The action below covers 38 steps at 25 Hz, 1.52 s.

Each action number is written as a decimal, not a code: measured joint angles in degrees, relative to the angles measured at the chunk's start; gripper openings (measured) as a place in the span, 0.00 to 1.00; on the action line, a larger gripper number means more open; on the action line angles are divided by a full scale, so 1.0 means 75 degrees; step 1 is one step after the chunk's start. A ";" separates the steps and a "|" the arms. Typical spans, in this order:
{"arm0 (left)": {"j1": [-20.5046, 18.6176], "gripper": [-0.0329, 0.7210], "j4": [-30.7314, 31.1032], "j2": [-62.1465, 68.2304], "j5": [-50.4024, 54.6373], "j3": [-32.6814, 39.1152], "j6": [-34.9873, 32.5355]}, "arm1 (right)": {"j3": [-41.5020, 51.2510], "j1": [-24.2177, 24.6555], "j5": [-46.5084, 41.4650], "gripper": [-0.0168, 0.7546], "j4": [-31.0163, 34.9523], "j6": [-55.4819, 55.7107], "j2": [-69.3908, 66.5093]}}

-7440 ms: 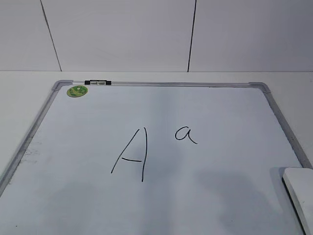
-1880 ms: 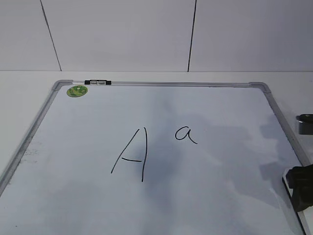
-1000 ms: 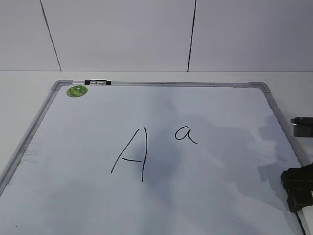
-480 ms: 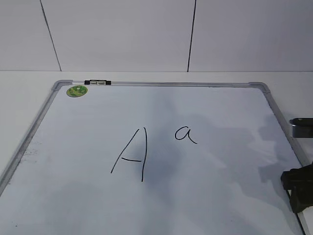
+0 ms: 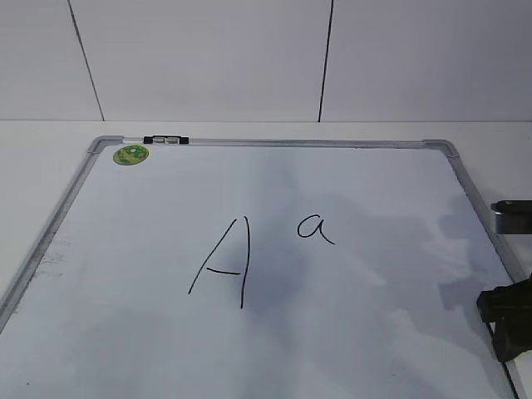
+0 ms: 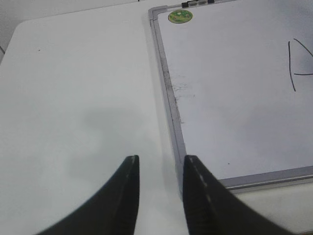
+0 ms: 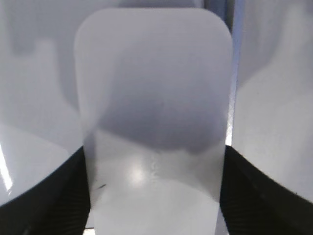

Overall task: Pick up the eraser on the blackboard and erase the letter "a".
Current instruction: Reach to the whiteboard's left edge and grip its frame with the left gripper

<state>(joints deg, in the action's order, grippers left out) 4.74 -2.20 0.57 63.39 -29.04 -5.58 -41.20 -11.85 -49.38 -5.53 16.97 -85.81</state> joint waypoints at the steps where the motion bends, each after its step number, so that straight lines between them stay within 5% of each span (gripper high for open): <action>1: 0.0000 0.35 0.0000 0.0000 0.0000 0.0000 0.0000 | 0.0000 0.0000 0.0000 0.75 0.0000 0.0000 0.0000; 17: 0.0000 0.35 0.0000 0.0000 0.0000 0.0000 0.0000 | -0.0169 0.0000 -0.0288 0.75 0.0027 0.0015 -0.0094; 38: 0.0000 0.36 0.0000 0.0000 0.0000 0.0000 0.0000 | -0.2425 -0.0112 -0.2236 0.75 0.0432 -0.0317 0.0075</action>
<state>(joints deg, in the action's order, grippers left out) 4.74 -2.20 0.57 63.39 -29.04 -5.58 -59.39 -12.69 -66.16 -2.29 14.59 -85.24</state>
